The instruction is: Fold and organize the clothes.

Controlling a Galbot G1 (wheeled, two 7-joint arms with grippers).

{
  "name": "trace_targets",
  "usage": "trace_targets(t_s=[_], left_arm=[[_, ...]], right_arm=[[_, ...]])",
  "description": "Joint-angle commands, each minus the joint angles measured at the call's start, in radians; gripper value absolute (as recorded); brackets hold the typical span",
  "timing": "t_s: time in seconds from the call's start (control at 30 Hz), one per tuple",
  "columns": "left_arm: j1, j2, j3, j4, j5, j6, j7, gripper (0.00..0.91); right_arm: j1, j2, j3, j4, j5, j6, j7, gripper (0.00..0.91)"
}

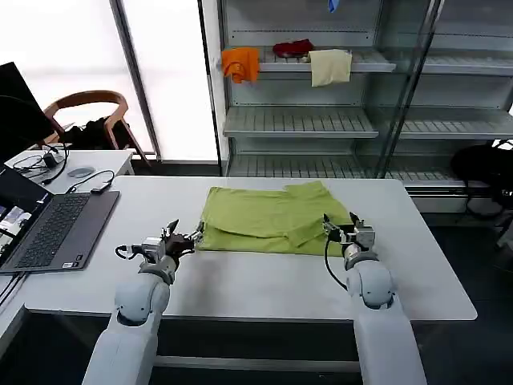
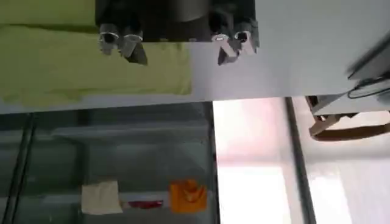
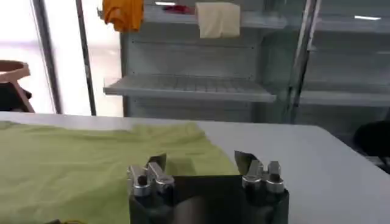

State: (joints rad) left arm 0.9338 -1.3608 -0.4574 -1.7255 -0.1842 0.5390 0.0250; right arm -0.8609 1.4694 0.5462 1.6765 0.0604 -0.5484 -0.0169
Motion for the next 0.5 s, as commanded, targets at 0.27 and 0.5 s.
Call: trace_targets(t_s=[0.27,0.5], left_arm=[[0.053,-0.002,0.024,-0.018,0.044,0.03,0.011,0.907],[0.045,0.002,0.025,0.01,0.067,0.028,0.014,0.907]], right_arm=[[-0.201,0.004,0.041,0.155,-0.007,-0.023,-0.019,0.907],[-0.213,-0.006,0.076,0.127,0.019,-0.007,-0.025,0.907]])
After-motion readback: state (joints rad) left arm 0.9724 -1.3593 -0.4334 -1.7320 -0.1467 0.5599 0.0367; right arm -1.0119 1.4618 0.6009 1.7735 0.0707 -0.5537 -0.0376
